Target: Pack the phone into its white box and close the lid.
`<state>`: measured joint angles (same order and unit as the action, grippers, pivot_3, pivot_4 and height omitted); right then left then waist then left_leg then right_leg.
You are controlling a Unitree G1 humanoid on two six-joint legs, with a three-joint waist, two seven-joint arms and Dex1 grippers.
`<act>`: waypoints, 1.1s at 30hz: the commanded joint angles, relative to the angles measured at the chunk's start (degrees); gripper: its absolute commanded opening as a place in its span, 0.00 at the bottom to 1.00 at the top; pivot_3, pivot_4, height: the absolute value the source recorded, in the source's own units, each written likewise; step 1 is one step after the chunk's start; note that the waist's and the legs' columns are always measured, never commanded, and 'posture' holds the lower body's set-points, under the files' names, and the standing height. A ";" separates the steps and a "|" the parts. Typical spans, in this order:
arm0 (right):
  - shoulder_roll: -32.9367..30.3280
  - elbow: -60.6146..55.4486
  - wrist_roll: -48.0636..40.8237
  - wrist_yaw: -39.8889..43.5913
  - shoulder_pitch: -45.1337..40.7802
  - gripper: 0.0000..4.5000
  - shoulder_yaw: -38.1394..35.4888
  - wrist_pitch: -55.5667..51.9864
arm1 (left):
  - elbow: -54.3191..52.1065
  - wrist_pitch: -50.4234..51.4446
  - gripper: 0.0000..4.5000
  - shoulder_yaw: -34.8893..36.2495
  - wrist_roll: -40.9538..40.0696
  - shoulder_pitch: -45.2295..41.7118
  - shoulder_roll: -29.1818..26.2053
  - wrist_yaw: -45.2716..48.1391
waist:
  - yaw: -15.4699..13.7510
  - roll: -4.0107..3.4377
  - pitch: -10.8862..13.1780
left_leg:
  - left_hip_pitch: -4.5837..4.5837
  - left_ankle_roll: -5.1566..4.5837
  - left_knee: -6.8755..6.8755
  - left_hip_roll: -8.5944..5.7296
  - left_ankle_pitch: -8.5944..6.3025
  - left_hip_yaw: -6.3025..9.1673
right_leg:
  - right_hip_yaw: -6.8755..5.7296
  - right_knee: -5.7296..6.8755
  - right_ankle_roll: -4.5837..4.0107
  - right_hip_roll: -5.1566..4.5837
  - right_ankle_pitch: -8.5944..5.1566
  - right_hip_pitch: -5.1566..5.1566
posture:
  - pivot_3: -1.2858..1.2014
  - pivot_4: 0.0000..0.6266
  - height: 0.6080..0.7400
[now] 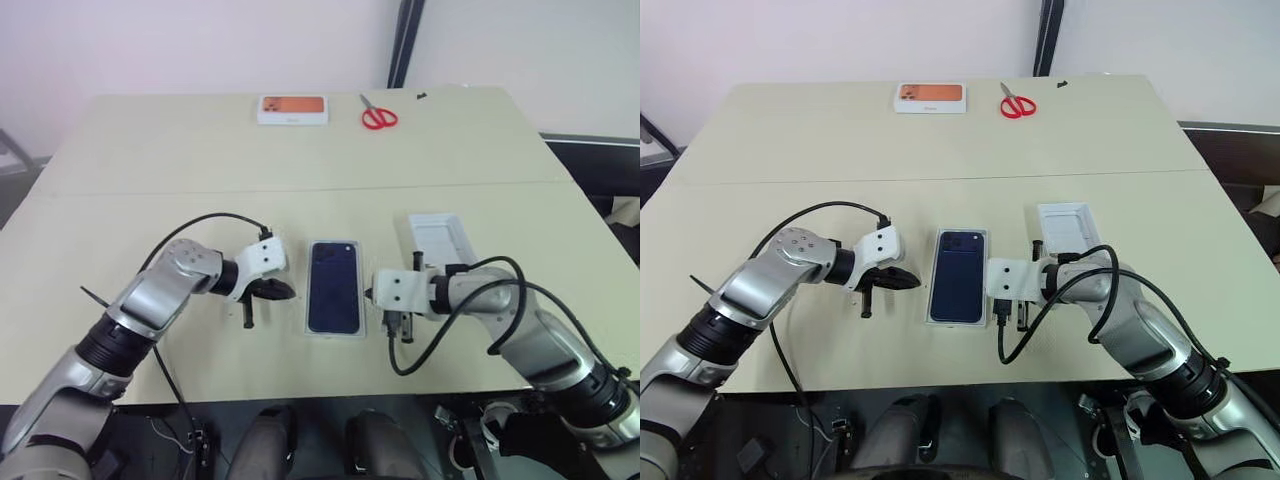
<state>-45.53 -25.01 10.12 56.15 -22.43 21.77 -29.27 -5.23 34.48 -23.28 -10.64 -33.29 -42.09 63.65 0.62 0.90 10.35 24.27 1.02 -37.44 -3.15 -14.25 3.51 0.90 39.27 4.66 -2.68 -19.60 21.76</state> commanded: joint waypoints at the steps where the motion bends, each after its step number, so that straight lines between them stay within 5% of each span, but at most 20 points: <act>1: -0.47 0.83 1.77 -0.18 -1.19 0.00 0.34 2.83 | -1.36 -0.74 0.01 -0.81 1.56 -0.44 0.13 0.85 | 0.03 0.00 0.00 | 0.00 0.00 -0.01 0.00 0.00 0.00 | 0.00 0.00 0.00 0.00 0.00 0.00 | 0.52 0.24 1.00; 10: 2.56 1.42 2.12 0.33 -1.94 0.00 1.52 3.43 | 0.73 -1.46 0.01 -3.42 4.32 -2.53 8.46 -0.78 | -0.18 -0.03 -0.02 | 0.03 0.01 -0.27 0.00 0.01 0.00 | -0.02 0.07 0.01 0.01 0.00 -0.07 | 0.52 0.24 1.00; 20: -3.68 -2.78 -0.76 4.14 2.63 0.00 -4.68 2.65 | 1.84 -1.96 0.01 -5.75 6.38 -4.25 15.84 -0.76 | -1.52 -0.07 -0.05 | 0.04 -0.11 -0.61 -0.02 -0.06 0.00 | -0.06 0.03 0.04 -0.01 -0.01 -0.29 | 0.52 0.24 1.00; 33: -7.01 -1.83 -0.46 4.02 6.54 0.00 -8.03 3.20 | 3.41 -2.60 0.01 -6.54 7.19 -5.56 18.26 0.86 | -1.24 -0.10 -0.06 | 0.03 -0.13 -0.60 -0.01 -0.08 0.00 | -0.05 0.04 0.04 0.00 -0.01 -0.27 | 0.52 0.24 1.00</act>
<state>-52.73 -25.50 10.33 60.91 -15.48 15.05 -27.17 -0.54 32.96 -29.04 -2.92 -37.96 -24.63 63.66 -0.61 0.80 10.29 24.30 0.90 -38.05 -3.16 -14.32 3.51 0.86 39.31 4.70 -2.68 -19.61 21.49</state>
